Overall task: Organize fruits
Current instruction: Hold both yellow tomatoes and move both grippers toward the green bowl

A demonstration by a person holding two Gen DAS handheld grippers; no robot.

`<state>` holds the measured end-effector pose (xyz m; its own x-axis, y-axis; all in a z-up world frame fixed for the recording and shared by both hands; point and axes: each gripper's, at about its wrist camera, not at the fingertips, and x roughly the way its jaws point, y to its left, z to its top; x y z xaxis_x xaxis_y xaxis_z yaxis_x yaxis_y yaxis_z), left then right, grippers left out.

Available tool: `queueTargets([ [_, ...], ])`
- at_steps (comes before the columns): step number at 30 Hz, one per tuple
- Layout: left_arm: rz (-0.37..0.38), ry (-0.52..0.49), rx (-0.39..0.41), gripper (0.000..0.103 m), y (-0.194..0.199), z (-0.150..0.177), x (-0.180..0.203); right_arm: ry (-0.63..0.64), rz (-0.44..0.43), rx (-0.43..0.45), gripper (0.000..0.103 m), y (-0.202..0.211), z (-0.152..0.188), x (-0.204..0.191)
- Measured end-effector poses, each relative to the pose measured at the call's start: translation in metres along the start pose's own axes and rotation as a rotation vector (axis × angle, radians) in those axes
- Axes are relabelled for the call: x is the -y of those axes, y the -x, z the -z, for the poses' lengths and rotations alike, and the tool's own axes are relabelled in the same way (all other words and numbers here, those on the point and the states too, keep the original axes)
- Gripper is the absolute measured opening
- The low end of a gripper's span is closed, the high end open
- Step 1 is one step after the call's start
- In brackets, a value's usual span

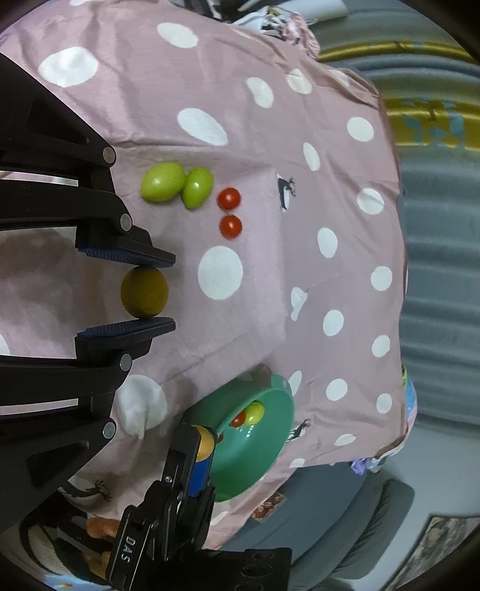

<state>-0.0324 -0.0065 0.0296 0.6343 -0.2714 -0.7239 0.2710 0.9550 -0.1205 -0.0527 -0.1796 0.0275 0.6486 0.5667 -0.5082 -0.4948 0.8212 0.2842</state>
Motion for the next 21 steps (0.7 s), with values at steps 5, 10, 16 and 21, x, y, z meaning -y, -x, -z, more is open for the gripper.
queueTargets([
  [5,-0.005,-0.045,-0.007,0.027,-0.005,-0.008,0.019,-0.016,-0.011,0.032,0.026,0.01,0.0,0.007],
  [10,-0.009,-0.081,-0.01,0.027,-0.008,-0.013,0.033,-0.041,-0.013,0.056,0.026,0.02,0.001,0.015],
  [16,-0.01,-0.117,-0.023,0.027,-0.014,-0.016,0.047,-0.064,-0.006,0.086,0.026,0.03,0.002,0.024],
  [21,-0.004,-0.146,-0.014,0.027,-0.015,-0.022,0.058,-0.089,0.011,0.112,0.026,0.037,0.002,0.033],
])
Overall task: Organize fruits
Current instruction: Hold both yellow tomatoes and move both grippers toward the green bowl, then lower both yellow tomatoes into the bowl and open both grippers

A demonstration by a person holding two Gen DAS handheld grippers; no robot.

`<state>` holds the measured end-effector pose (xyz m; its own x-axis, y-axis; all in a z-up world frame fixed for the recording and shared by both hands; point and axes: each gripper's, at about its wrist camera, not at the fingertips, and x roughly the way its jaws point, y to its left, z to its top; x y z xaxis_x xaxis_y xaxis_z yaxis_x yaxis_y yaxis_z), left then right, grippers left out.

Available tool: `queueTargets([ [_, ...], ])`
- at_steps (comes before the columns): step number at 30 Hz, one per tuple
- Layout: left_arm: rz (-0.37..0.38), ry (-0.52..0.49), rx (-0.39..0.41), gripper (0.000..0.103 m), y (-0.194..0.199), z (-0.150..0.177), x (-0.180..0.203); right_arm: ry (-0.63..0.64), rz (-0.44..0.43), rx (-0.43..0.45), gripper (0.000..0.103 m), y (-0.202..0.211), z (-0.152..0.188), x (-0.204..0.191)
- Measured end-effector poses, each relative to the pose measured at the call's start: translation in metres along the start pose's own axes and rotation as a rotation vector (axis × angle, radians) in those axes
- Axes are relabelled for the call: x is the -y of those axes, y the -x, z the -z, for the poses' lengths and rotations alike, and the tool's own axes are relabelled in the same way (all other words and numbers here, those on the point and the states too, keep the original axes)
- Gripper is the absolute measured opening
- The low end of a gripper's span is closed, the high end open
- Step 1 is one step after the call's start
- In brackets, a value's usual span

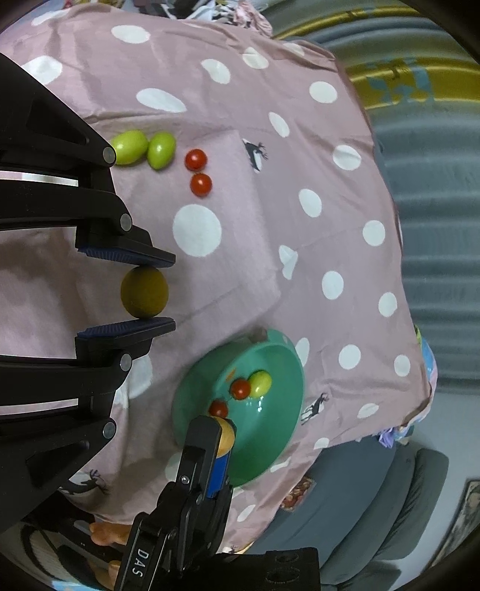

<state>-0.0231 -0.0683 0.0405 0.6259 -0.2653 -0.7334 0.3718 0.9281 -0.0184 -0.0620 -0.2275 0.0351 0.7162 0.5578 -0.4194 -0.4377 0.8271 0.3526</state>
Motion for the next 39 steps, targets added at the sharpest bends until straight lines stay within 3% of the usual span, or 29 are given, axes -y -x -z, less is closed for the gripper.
queueTargets([
  [26,0.064,-0.105,0.025,0.027,-0.021,-0.043,0.049,-0.096,0.052,0.09,0.026,0.031,-0.001,0.032],
  [39,0.124,-0.104,-0.005,0.027,-0.049,-0.064,0.068,-0.224,0.159,0.134,0.026,0.046,0.003,0.077],
])
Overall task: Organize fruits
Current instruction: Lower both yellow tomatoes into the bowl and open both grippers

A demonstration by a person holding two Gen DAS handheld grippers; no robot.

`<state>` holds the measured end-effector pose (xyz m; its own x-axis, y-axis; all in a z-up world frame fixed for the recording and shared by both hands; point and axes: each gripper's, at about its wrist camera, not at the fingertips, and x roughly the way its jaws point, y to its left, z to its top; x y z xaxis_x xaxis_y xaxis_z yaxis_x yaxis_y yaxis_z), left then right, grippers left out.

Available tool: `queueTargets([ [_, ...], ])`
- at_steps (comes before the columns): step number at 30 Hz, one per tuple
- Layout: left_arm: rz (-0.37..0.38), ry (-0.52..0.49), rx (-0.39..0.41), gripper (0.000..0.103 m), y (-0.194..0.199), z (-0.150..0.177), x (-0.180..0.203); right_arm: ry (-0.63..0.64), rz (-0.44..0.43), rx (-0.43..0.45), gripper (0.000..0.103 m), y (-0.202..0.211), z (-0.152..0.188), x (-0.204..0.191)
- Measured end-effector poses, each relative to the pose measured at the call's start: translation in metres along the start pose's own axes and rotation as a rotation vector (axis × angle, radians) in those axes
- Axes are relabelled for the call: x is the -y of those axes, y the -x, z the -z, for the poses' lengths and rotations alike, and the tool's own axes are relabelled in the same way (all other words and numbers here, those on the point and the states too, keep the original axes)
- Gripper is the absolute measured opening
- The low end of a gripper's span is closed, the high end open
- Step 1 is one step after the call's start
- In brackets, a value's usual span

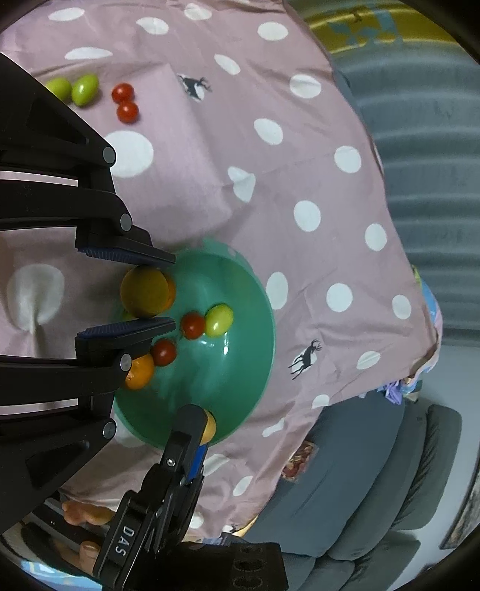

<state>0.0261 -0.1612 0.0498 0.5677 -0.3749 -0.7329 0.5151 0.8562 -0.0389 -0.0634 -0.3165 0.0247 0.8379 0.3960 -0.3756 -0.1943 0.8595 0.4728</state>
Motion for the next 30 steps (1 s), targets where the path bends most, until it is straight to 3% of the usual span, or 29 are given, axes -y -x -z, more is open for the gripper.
queueTargets([
  [9,-0.006,-0.036,-0.042,0.027,-0.024,-0.006,0.015,0.004,0.061,-0.022,0.027,-0.005,0.002,0.008],
  [30,-0.044,-0.119,-0.104,0.027,-0.058,-0.013,0.038,0.004,0.081,-0.034,0.027,-0.005,0.004,0.015],
])
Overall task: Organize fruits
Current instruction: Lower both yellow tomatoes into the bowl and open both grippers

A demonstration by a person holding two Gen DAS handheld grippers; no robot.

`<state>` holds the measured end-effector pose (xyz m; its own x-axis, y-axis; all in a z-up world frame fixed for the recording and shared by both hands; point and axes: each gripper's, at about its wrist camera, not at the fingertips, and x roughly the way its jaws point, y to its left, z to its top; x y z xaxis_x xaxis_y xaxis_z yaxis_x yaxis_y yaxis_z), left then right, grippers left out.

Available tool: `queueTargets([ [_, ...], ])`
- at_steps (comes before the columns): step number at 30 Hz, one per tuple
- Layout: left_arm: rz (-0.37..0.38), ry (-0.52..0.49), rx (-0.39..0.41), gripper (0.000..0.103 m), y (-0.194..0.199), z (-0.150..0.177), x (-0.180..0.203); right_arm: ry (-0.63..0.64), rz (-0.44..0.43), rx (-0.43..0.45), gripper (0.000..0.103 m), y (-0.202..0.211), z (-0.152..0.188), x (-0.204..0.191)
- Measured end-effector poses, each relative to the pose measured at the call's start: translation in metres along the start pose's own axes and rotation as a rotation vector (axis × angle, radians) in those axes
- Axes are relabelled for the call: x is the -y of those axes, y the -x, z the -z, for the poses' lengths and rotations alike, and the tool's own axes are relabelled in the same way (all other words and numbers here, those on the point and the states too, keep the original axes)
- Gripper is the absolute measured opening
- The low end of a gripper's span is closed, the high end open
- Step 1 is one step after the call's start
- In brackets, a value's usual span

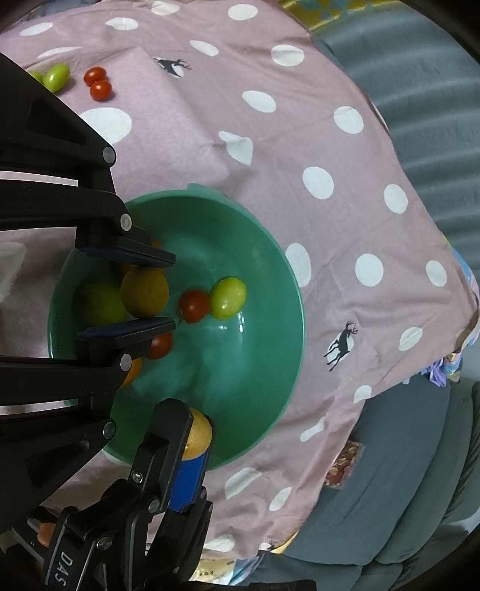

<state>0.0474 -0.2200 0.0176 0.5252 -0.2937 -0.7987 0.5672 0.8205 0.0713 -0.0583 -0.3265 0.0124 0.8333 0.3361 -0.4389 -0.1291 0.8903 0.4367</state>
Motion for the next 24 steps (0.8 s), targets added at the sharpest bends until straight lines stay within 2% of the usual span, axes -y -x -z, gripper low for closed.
queueTargets([
  [24,-0.032,-0.041,-0.058,0.027,-0.015,-0.002,0.009,0.002,-0.001,-0.008,0.028,0.0,0.0,-0.001],
])
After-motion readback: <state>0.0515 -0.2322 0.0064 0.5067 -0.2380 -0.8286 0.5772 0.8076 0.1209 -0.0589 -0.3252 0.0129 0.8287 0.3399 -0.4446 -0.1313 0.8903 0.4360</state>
